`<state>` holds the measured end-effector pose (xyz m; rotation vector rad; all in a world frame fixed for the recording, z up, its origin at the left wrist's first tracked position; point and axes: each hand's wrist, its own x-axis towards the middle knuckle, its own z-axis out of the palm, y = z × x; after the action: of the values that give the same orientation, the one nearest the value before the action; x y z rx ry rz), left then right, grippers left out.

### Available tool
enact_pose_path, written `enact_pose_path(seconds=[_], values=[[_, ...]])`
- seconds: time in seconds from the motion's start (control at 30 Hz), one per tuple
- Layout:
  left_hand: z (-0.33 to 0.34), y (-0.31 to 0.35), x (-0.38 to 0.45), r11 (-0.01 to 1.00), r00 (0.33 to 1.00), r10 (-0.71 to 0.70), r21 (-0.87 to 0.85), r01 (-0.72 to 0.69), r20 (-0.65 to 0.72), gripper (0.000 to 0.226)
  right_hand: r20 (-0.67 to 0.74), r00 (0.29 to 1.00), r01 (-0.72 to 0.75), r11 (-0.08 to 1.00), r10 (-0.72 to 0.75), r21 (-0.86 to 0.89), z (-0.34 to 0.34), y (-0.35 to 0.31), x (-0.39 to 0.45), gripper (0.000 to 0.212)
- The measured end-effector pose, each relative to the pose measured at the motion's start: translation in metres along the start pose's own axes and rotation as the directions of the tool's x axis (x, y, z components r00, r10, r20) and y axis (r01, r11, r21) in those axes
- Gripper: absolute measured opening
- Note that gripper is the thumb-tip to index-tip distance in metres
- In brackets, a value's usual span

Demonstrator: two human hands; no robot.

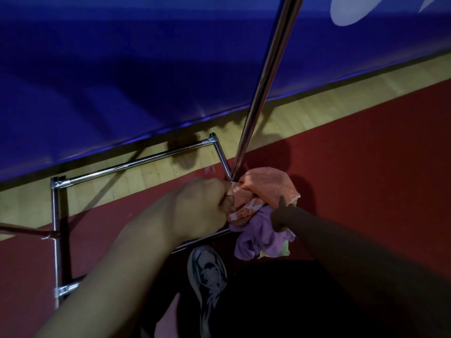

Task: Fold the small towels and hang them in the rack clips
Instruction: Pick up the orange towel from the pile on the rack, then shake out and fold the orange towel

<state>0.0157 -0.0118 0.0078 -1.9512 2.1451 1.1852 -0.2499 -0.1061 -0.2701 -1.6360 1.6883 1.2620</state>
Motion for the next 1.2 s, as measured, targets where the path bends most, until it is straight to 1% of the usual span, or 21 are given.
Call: enact_pose_path(seconds=[0.03,0.07,0.13,0.2,0.3,0.37,0.43,0.5,0.57,0.63,0.67,0.73,0.8,0.83,0.87,0.93,0.97,1.03,1.07,1.13,1.2], values=[[-0.001,0.002,-0.002,1.0,1.0,0.007,0.0,-0.007,-0.006,0.02,-0.013,1.0,0.011,1.0,-0.011,0.0,-0.002,-0.006,-0.004,0.063],[-0.002,0.003,-0.003,1.0,1.0,0.008,0.002,-0.008,-0.007,0.021,-0.011,1.0,0.01,1.0,-0.01,-0.021,-0.003,-0.01,-0.005,0.059],[-0.003,0.004,-0.004,1.0,1.0,0.006,0.013,-0.006,-0.004,0.022,-0.062,0.998,0.03,0.999,-0.031,-0.027,-0.002,-0.015,0.005,0.068],[-0.003,0.004,-0.005,1.0,1.0,0.002,0.018,-0.003,0.014,0.022,-0.044,0.998,0.032,0.991,-0.038,-0.13,-0.005,-0.019,-0.002,0.081],[-0.005,0.001,-0.009,1.0,0.998,0.001,0.017,-0.002,0.066,0.023,-0.075,0.995,0.053,0.983,-0.067,-0.176,-0.012,-0.025,-0.016,0.073],[-0.008,-0.001,-0.012,1.0,0.994,-0.006,0.009,0.005,0.105,0.024,-0.081,0.988,0.124,0.988,-0.131,-0.093,-0.027,-0.024,-0.017,0.055],[-0.013,-0.004,-0.015,1.0,0.992,-0.012,0.001,0.012,0.126,0.024,-0.071,0.977,0.204,0.978,-0.201,0.035,-0.049,-0.022,-0.031,0.027],[-0.02,-0.007,-0.019,1.0,0.992,-0.021,0.012,0.02,0.123,0.025,-0.12,0.942,0.325,0.942,-0.314,0.084,-0.078,-0.017,-0.06,0.023],[-0.027,-0.008,-0.025,0.999,0.992,-0.035,0.044,0.03,0.118,0.026,-0.221,0.889,0.433,0.893,-0.402,0.12,-0.111,-0.016,-0.108,0.033],[-0.033,-0.008,-0.031,0.998,0.992,-0.037,0.064,0.03,0.117,0.026,-0.267,0.865,0.48,0.855,-0.425,0.194,-0.135,-0.017,-0.153,0.024],[-0.035,-0.009,-0.034,0.997,0.992,-0.04,0.064,0.033,0.116,0.027,-0.286,0.856,0.505,0.814,-0.43,0.288,-0.145,-0.019,-0.176,0.024],[-0.038,-0.009,-0.041,0.997,0.991,-0.049,0.061,0.042,0.124,0.026,-0.39,0.806,0.591,0.615,-0.444,0.522,-0.156,-0.024,-0.224,0.026],[-0.043,-0.007,-0.05,0.997,0.994,-0.042,0.069,0.035,0.099,0.028,-0.485,0.736,0.65,0.293,-0.472,0.701,-0.151,-0.033,-0.275,0.027],[-0.047,-0.006,-0.055,0.996,0.995,-0.038,0.078,0.031,0.093,0.03,-0.526,0.695,0.656,0.133,-0.49,0.743,-0.146,-0.041,-0.296,0.027],[-0.05,-0.006,-0.058,0.995,0.996,-0.03,0.092,0.022,0.09,0.032,-0.561,0.652,0.656,0.008,-0.509,0.755,-0.141,-0.047,-0.316,0.028],[-0.054,-0.013,-0.065,0.994,0.997,-0.049,0.105,0.042,0.066,0.043,-0.635,0.569,0.683,-0.13,-0.522,0.719,-0.138,-0.058,-0.345,0.031],[-0.055,-0.021,-0.067,0.994,0.995,-0.088,0.069,0.085,0.054,0.058,-0.659,0.531,0.699,-0.164,-0.532,0.696,-0.14,-0.062,-0.357,0.032],[-0.055,-0.041,-0.07,0.984,0.984,-0.179,-0.021,0.179,-0.006,0.1,-0.71,0.468,0.724,-0.233,-0.526,0.65,-0.147,-0.064,-0.376,0.033],[-0.055,-0.051,-0.072,0.976,0.976,-0.213,-0.053,0.211,-0.046,0.112,-0.732,0.445,0.717,-0.285,-0.515,0.636,-0.151,-0.064,-0.384,0.033],[-0.057,-0.07,-0.075,0.964,0.957,-0.256,-0.115,0.241,-0.136,0.118,-0.755,0.39,0.659,-0.412,-0.527,0.629,-0.156,-0.068,-0.4,0.036],[-0.061,-0.081,-0.08,0.971,0.952,-0.218,-0.151,0.188,-0.217,0.105,-0.767,0.336,0.594,-0.509,-0.547,0.623,-0.159,-0.078,-0.412,0.037]])
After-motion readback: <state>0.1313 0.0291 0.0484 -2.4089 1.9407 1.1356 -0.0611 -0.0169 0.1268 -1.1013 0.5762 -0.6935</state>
